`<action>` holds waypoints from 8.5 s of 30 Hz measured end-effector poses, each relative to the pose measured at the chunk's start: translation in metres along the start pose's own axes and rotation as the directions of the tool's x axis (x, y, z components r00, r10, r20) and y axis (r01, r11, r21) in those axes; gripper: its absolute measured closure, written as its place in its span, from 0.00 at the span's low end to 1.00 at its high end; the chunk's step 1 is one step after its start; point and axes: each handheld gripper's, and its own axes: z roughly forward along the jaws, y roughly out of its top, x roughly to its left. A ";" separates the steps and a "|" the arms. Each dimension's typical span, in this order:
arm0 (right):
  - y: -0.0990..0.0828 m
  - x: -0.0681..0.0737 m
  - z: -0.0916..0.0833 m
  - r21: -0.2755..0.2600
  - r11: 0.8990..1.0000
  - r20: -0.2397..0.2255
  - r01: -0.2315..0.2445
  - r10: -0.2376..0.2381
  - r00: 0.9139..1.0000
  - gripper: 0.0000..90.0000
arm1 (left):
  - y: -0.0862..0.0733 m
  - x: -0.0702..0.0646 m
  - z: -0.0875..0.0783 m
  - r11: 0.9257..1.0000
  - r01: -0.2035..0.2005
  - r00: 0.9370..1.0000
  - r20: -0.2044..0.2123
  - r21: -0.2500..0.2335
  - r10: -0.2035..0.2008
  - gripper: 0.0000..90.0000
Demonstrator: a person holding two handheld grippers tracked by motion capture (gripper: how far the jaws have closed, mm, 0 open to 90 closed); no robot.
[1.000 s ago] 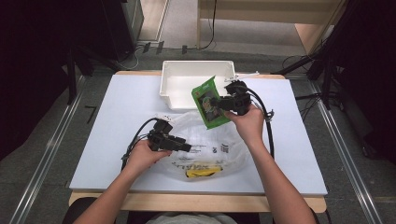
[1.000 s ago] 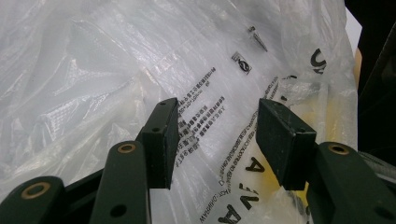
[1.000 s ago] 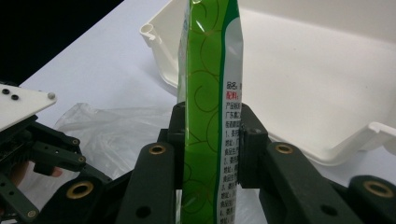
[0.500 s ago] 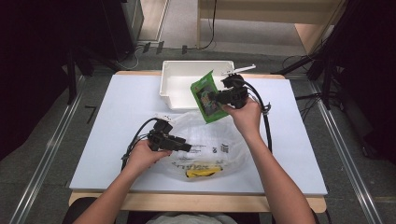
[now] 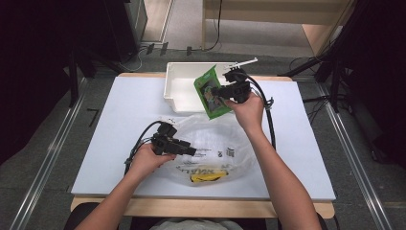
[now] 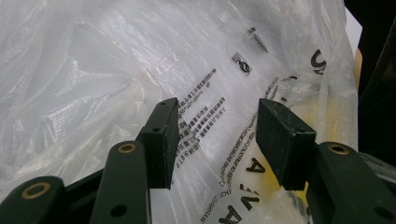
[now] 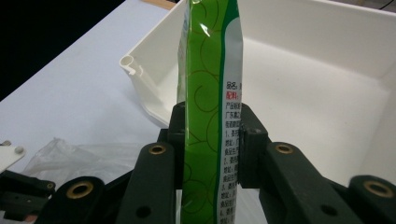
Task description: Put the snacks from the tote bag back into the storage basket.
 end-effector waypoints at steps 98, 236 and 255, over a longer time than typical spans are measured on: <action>0.064 -0.080 0.147 0.009 0.985 0.124 -0.170 0.168 0.978 0.75 | -0.001 0.007 0.005 0.999 0.005 1.000 0.028 0.035 -0.006 0.57; -0.009 -0.001 0.049 0.010 1.000 -0.073 -0.003 0.003 0.997 0.42 | 0.003 0.003 0.003 1.000 -0.018 1.000 -0.018 0.017 0.018 0.55; -0.047 0.014 0.025 0.002 0.999 -0.144 0.040 -0.039 0.989 0.43 | 0.004 0.005 -0.003 1.000 -0.016 0.999 -0.028 0.003 0.016 0.55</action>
